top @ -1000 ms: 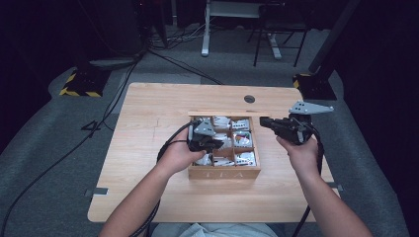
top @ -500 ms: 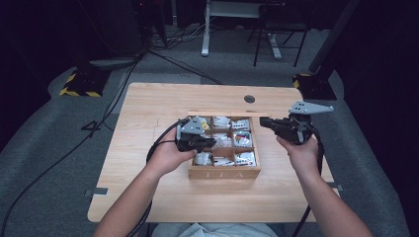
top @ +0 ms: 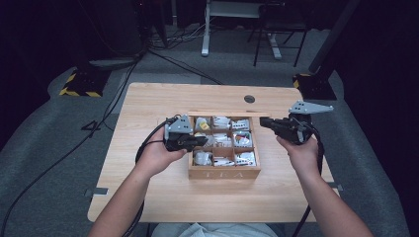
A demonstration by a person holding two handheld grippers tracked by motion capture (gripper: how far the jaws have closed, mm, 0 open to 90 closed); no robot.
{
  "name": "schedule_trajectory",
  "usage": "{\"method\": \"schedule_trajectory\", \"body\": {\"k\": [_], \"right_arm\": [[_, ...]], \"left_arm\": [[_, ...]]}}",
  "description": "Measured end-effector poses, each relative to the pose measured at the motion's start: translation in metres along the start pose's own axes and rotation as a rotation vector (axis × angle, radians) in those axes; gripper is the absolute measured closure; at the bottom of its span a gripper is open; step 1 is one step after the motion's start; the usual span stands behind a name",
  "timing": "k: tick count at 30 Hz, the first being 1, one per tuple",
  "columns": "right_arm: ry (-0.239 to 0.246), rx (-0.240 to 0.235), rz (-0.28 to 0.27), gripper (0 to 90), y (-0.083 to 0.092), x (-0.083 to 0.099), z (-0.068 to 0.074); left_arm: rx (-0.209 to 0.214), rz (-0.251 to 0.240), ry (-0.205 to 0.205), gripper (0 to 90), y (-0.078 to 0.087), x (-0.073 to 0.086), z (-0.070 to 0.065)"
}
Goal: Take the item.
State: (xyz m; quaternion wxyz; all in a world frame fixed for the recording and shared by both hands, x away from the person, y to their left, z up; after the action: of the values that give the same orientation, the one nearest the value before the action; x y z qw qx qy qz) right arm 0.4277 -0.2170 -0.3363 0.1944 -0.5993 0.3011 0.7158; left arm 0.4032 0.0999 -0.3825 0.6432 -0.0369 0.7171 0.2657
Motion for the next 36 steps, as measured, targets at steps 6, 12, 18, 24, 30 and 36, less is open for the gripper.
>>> {"method": "schedule_trajectory", "body": {"k": [6,12,18,24,30,36], "right_arm": [[0.003,-0.002,0.0,90.0,0.0,0.0,0.0],[0.004,-0.002,0.002,90.0,0.0,0.0,0.0],[-0.001,0.0,0.003,90.0,0.0,0.001,0.0],[0.001,-0.002,0.007,90.0,0.001,0.002,0.0],[0.002,0.002,0.012,90.0,0.001,0.002,-0.001],[-0.002,0.004,0.014,90.0,0.0,0.003,-0.001]], "left_arm": [[-0.004,-0.002,0.007,89.4,0.008,0.004,0.003],[-0.023,-0.01,0.014,89.4,0.018,0.007,0.007],[-0.046,-0.004,0.02,89.4,0.03,0.011,0.01],[-0.081,-0.014,0.04,89.3,0.045,0.026,0.014],[-0.112,-0.036,0.067,89.3,0.061,0.042,0.021],[-0.127,-0.062,0.08,89.4,0.074,0.047,0.025]]}}
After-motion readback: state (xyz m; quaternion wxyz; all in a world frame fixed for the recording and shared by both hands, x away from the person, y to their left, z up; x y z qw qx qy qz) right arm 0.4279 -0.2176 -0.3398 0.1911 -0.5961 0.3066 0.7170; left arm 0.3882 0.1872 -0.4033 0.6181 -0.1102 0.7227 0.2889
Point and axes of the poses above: each handheld gripper's, and its own axes: y roughly backward along the jaws, x roughly out of its underside, z roughly to its left, the point moved 3 cm from there along -y, roughly forward along the jaws, and after that the axes turned 14 degrees about -z, right-handed, at the moved point
